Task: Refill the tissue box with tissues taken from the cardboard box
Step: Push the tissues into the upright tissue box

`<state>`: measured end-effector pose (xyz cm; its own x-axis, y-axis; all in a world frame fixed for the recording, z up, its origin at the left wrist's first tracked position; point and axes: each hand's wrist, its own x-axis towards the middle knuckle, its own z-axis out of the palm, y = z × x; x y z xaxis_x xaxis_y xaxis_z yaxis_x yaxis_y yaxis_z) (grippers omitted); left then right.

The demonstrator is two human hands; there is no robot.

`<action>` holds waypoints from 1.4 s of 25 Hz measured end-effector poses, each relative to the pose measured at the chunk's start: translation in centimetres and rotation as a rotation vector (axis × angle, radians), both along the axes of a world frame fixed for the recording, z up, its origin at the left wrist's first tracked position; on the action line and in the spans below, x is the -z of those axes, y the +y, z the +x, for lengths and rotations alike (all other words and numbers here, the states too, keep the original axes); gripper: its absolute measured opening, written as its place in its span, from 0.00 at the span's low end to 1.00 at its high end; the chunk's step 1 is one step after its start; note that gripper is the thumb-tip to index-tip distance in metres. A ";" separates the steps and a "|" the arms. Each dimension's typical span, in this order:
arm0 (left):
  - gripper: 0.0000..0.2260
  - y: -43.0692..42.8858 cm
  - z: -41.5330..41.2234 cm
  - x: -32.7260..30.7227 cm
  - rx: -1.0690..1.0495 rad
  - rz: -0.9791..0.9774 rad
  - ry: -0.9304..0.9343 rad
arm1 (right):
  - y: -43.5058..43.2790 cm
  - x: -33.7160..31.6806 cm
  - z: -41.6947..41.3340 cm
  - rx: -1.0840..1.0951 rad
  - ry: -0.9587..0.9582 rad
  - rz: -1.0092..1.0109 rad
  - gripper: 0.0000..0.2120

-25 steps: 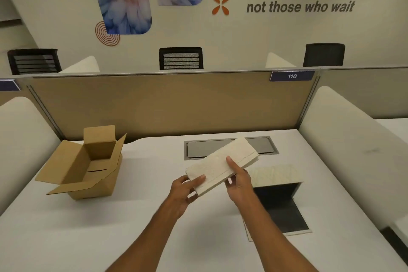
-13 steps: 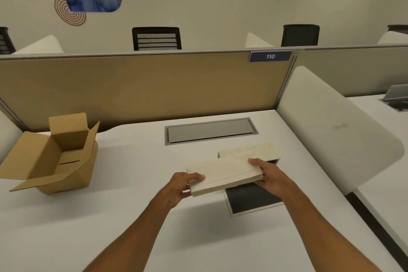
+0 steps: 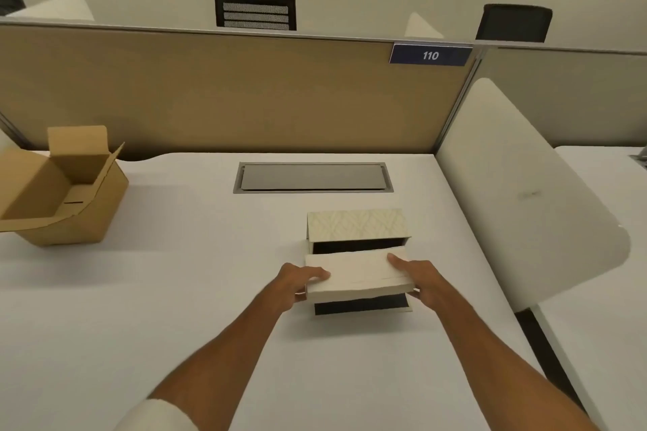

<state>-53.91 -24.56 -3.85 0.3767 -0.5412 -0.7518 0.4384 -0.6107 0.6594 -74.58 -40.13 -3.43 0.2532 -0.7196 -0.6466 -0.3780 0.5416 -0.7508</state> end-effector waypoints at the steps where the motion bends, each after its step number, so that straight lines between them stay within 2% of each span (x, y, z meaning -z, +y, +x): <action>1: 0.29 -0.7 -0.5 0.4 -0.009 0.008 -0.009 | -0.5 0.6 -0.2 -0.001 0.013 -0.002 0.31; 5: 0.28 -2.3 -1.5 2.1 -0.042 0.084 -0.088 | -1.7 3.0 -0.4 -0.029 0.056 0.024 0.31; 16: 0.34 -3.7 -2.5 4.2 -0.056 0.218 -0.147 | -3.7 6.7 -0.2 -0.072 0.168 0.049 0.28; 19: 0.34 -3.9 -2.3 4.3 -0.050 0.244 -0.155 | -3.7 7.3 -0.2 -0.092 0.193 0.031 0.31; 22: 0.33 -4.1 -2.3 4.5 -0.057 0.266 -0.177 | -3.7 7.6 -0.3 -0.105 0.210 0.020 0.30; 26: 0.31 -4.2 -2.1 4.6 -0.105 0.280 -0.221 | -3.7 7.6 -0.4 -0.114 0.220 0.044 0.25; 31: 0.30 -4.1 -2.1 4.7 -0.096 0.289 -0.234 | -3.6 7.6 -0.1 -0.140 0.254 0.027 0.30; 35: 0.28 -4.0 -1.9 4.2 -0.074 0.303 -0.253 | -3.8 7.4 0.2 -0.137 0.278 0.003 0.26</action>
